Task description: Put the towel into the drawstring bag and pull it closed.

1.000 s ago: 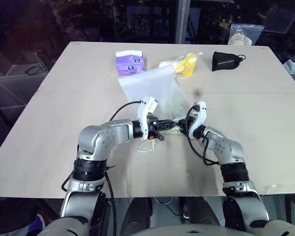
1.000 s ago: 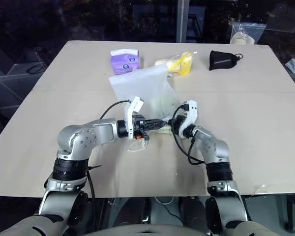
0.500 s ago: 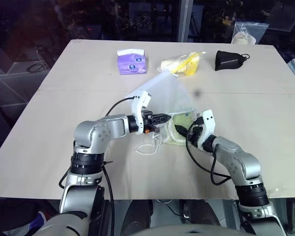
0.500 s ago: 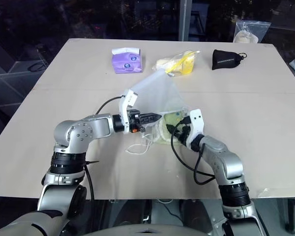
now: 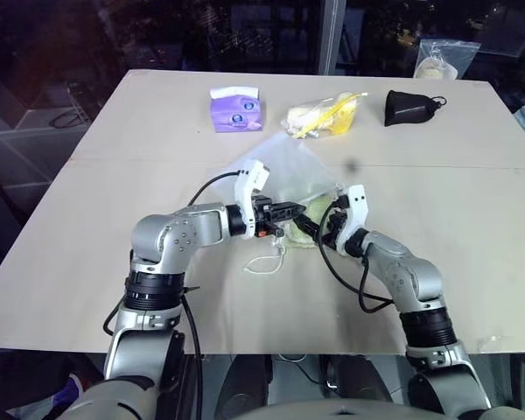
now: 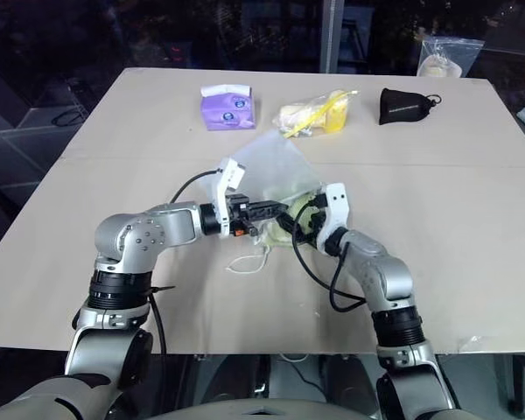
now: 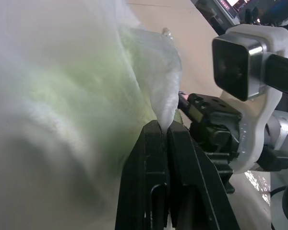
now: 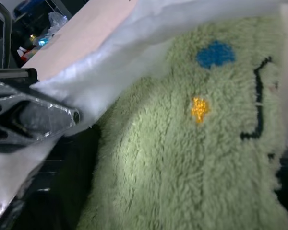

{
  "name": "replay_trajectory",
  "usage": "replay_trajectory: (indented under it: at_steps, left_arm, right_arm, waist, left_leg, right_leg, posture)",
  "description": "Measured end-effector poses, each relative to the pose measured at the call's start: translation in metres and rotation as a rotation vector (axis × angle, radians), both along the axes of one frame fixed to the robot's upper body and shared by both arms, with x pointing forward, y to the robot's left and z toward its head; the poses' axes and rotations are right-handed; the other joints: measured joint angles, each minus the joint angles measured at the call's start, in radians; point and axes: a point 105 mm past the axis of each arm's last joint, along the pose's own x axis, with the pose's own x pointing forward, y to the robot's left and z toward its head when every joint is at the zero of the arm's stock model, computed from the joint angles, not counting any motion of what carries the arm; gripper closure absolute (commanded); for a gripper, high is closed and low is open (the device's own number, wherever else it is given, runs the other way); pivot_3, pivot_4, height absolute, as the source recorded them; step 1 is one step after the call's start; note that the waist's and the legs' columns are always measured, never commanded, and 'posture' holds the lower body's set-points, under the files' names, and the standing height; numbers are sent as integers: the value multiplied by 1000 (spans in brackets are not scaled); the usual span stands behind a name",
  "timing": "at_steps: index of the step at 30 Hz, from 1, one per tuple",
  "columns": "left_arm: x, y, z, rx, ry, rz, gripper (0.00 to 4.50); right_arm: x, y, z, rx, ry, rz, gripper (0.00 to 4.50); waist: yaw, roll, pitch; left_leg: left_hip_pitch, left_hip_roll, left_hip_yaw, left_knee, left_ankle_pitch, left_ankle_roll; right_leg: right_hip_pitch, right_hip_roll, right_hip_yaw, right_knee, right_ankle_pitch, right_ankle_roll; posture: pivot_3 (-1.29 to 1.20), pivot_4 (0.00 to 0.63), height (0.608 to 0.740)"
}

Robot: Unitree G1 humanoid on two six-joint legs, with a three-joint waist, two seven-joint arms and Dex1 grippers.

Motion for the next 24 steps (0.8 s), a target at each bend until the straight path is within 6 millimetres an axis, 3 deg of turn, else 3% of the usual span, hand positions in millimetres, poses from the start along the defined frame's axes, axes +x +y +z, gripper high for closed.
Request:
replay_trajectory:
  at_steps: [5, 11, 14, 20, 22, 24]
  left_arm:
    - [0, 0, 0, 1, 4, 3, 4500]
    - [0, 0, -1, 1, 6, 1, 4500]
    - [0, 0, -1, 1, 6, -1, 4500]
    - [0, 3, -1, 8, 4, 0, 4500]
    - [0, 4, -1, 12, 6, 0, 4500]
    - [0, 5, -1, 17, 6, 2, 4500]
  right_arm:
    - [-14, -19, -4, -56, 12, 4, 77]
    - [-26, -27, -7, -84, 13, -3, 77]
    - [-24, -25, -8, -76, 9, -10, 912]
    - [-15, -12, -11, 15, 6, -22, 3886]
    - [-10, -5, -8, 78, 2, -13, 4473]
    - [-6, -1, -4, 134, 5, -12, 4496]
  waist:
    - [0, 0, 0]
    - [-1, 0, 0]
    - [-1, 0, 0]
    - [-4, 0, 0]
    - [-3, 0, 1]
    - [-3, 0, 1]
  left_leg:
    - [0, 0, 0, 0, 0, 0]
    - [0, 0, 0, 0, 0, 0]
    - [0, 0, 1, 0, 0, 0]
    - [0, 0, 0, 0, 0, 0]
    - [0, 0, 0, 0, 0, 0]
    - [0, 0, 0, 0, 0, 0]
  right_leg:
    - [0, 0, 0, -1, 0, 0]
    - [0, 1, -1, 0, -2, 3]
    - [0, 1, -1, 0, -2, 3]
    - [0, 2, -1, 0, -2, 3]
    - [0, 2, -1, 0, -2, 3]
    - [0, 1, -1, 0, -2, 3]
  posture:
    - [0, 150, 740]
    - [0, 150, 740]
    - [0, 150, 740]
    - [0, 150, 740]
    - [0, 150, 740]
    - [0, 150, 740]
